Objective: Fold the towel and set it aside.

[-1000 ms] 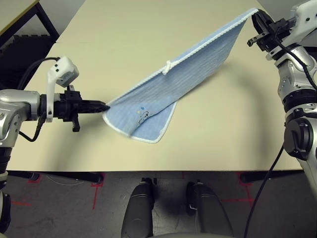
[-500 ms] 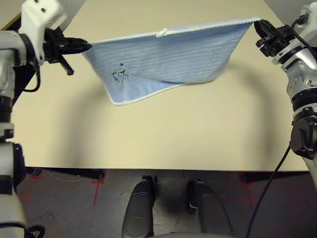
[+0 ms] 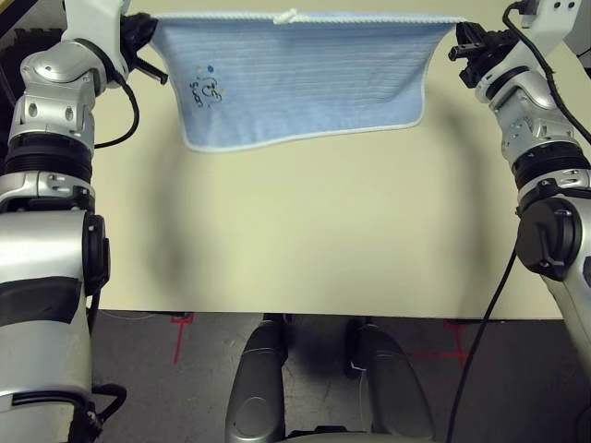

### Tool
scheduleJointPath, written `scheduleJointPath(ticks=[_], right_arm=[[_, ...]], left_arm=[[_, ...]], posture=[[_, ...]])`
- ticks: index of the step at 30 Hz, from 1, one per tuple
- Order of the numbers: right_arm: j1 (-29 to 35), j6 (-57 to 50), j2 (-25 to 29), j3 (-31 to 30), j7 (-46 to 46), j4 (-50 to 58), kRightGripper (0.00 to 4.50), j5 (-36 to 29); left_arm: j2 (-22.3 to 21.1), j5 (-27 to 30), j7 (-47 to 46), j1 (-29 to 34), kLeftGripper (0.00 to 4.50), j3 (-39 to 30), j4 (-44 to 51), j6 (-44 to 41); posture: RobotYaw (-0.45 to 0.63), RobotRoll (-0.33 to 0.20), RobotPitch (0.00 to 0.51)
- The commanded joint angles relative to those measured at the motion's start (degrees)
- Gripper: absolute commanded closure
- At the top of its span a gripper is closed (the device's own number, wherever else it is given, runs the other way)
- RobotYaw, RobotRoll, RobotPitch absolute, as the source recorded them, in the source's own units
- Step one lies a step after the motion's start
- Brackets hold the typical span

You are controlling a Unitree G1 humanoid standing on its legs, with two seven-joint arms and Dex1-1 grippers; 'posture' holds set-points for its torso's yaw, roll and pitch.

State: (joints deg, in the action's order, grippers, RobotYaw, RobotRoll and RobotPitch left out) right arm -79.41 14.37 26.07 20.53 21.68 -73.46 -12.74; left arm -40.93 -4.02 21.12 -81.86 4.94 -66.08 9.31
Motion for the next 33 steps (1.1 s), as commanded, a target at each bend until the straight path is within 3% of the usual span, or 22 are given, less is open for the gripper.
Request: scheduleJointPath(ticks=[1,4,7,11,16,22,26,33], right_arm=[[-0.04,5.03,4.84,6.81,-6.13,-0.62,4.50,-4.39],[0.23,6.26,5.12,9.00,-2.15,-0.37,4.50,-6.49],[2.43,3.87,4.53,8.43,9.11,0.33,4.50,-7.39],[8.06,0.74,5.24,1.34,24.03,1.31,4.50,-2.45],[12.80,-3.36,7.32,-2.60,35.09,2.34,4.50,-0.42],[16.88,-7.19,10.88,-5.60,43.59,3.60,4.50,1.38],[19.56,-3.41,13.96,-10.08,48.26,4.33,4.50,5.82],[20.21,-0.58,16.77,-15.63,57.74,4.74,4.50,9.71]], left_arm=[[-3.10,-0.35,-5.44,-1.38,4.44,-3.67,-3.74,3.60],[-2.53,2.86,0.91,0.11,4.44,-6.06,-2.90,6.30],[-3.58,4.57,9.92,4.78,4.44,-6.93,-0.42,5.97],[-6.85,7.03,24.97,13.98,4.44,-6.53,8.09,-4.63],[-11.32,8.88,36.92,25.84,4.44,-4.91,22.81,-18.35],[-14.96,10.02,44.12,35.73,4.44,-4.44,36.90,-27.91],[-18.22,11.12,50.81,40.53,4.44,-3.27,43.95,-31.70],[-19.89,10.66,54.38,42.66,4.44,-2.62,47.14,-31.90]], posture=[[0.07,0.000,0.286],[0.06,0.000,0.283],[0.05,0.000,0.284],[0.05,0.000,0.281],[0.05,0.000,0.274],[0.05,0.000,0.268],[0.04,0.000,0.259],[0.04,0.000,0.246]])
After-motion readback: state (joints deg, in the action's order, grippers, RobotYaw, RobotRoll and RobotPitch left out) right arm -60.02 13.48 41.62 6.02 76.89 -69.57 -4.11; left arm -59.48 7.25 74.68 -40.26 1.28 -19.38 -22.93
